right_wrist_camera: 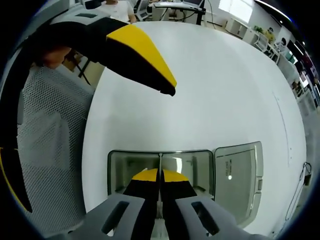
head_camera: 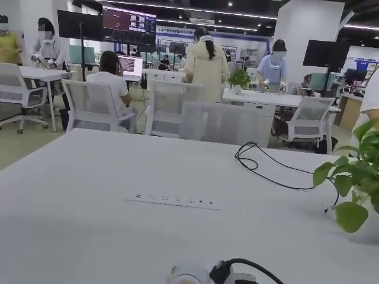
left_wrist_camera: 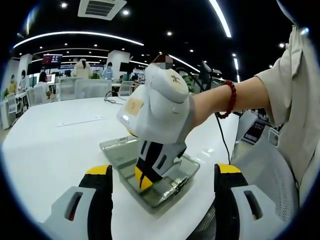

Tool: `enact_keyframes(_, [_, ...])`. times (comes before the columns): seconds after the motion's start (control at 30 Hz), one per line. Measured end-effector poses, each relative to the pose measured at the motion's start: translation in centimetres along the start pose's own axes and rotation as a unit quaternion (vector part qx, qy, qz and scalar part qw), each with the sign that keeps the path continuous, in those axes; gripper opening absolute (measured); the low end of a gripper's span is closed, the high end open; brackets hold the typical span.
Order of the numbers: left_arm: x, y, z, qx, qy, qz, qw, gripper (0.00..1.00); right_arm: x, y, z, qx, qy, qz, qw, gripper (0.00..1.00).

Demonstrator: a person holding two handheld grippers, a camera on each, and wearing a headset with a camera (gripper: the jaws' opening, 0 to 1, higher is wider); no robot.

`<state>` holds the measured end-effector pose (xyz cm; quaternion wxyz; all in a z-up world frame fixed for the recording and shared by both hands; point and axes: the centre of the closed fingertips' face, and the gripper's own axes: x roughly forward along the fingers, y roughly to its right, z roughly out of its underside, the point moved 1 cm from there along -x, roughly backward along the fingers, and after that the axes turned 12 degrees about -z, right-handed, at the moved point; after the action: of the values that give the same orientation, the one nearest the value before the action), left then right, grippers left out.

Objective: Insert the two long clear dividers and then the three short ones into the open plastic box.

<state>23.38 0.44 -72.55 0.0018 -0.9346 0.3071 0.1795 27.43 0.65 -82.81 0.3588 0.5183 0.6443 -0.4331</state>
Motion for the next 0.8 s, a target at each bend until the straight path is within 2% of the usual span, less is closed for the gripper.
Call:
enact_keyframes(0.23, [-0.25,-0.23,-0.17,0.003,0.003,-0.011,0.9999,0.87,0.32,0.02,0.14,0.006,0.005,-0.001,1.0,0.02])
enact_keyframes(0.43, [-0.55,-0.4,-0.3,0.006,0.004,-0.019,0.9998,0.88,0.26,0.06,0.08,0.03,0.038,-0.003,0.9988,0.04])
enact_keyframes(0.6, [-0.66,-0.35,-0.15,0.007,0.002,-0.023,0.9997,0.89,0.24,-0.31,-0.06,0.036,0.056,-0.003,0.9978,0.1])
enact_keyframes(0.7, [-0.69,-0.44,-0.23,0.006,0.004,-0.026,0.9996,0.9,0.23,-0.66,-0.3,0.053,0.076,-0.007,0.9957,0.17])
enact_keyframes(0.8, [-0.78,-0.6,-0.33,0.005,0.007,-0.03,0.9995,0.91,-0.64,-0.65,-0.61,0.048,0.09,0.01,0.9948,0.2])
